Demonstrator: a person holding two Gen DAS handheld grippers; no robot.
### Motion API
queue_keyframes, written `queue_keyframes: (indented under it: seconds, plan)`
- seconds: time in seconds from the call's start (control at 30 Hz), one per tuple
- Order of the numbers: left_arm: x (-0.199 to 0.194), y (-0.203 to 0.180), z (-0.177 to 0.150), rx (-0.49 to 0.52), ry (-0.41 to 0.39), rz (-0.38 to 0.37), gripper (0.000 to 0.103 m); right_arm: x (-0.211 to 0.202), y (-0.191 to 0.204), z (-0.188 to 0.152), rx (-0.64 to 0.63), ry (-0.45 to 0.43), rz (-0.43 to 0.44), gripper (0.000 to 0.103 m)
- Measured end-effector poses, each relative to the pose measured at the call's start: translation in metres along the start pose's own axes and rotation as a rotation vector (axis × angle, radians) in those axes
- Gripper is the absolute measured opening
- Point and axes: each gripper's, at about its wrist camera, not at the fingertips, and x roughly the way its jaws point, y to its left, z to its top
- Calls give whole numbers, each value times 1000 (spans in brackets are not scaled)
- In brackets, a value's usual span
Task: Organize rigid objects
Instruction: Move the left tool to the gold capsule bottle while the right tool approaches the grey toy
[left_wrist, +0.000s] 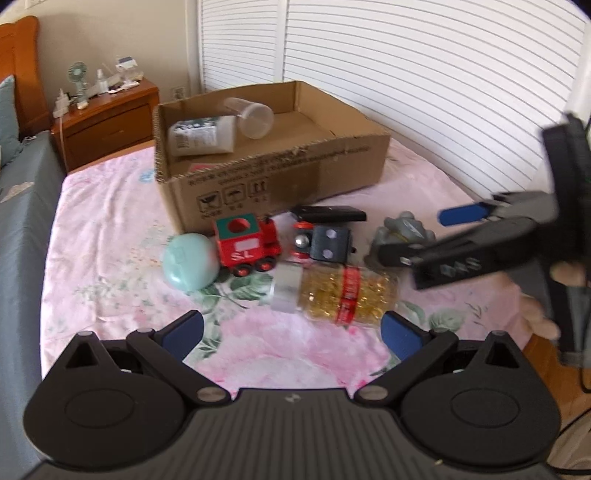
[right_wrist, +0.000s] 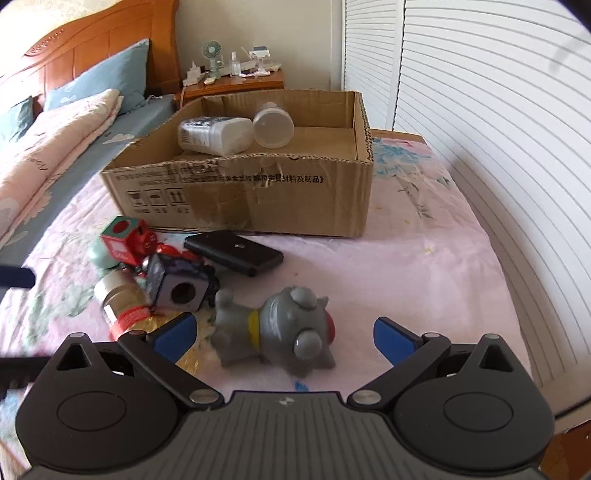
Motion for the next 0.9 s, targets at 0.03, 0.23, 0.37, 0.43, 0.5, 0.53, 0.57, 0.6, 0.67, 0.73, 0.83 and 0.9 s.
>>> queue_keyframes:
  seconds: [0.03, 0.23, 0.37, 0.43, 0.5, 0.53, 0.57, 0.6, 0.67, 0.73, 0.83, 0.9]
  plan:
    - [2, -2, -1, 4, 6, -3, 102, 5, 0, 0, -2, 11, 1, 103]
    - [15, -9, -4, 30, 45, -33, 102, 16, -14, -9, 3, 37, -7, 103]
    - [27, -15, -5, 52, 67, -44, 102, 12, -25, -13, -5, 40, -3, 103]
    - [34, -18, -5, 64, 76, -53, 102, 11, -27, -14, -27, 48, 4, 103]
    - [42, -21, -6, 74, 92, -56, 102, 11, -26, -14, -47, 53, 8, 103]
    - [46, -23, -7, 80, 101, -54, 102, 11, -26, -14, -54, 55, 8, 103]
    - [51, -25, -8, 92, 112, -53, 102, 11, -25, -14, -61, 57, 8, 103]
    - [54, -27, -8, 99, 123, -47, 102, 11, -25, -15, -75, 59, 7, 103]
    - [55, -30, -10, 123, 98, -39, 102, 11, -22, -17, -109, 58, 2, 103]
    - [56, -31, -9, 124, 83, -46, 102, 11, -24, -18, -111, 51, 10, 103]
    - [59, -33, -5, 120, 70, -42, 102, 10, -26, -19, -125, 45, 24, 103]
    - [61, -34, -2, 115, 64, -37, 102, 10, -27, -21, -135, 36, 32, 103]
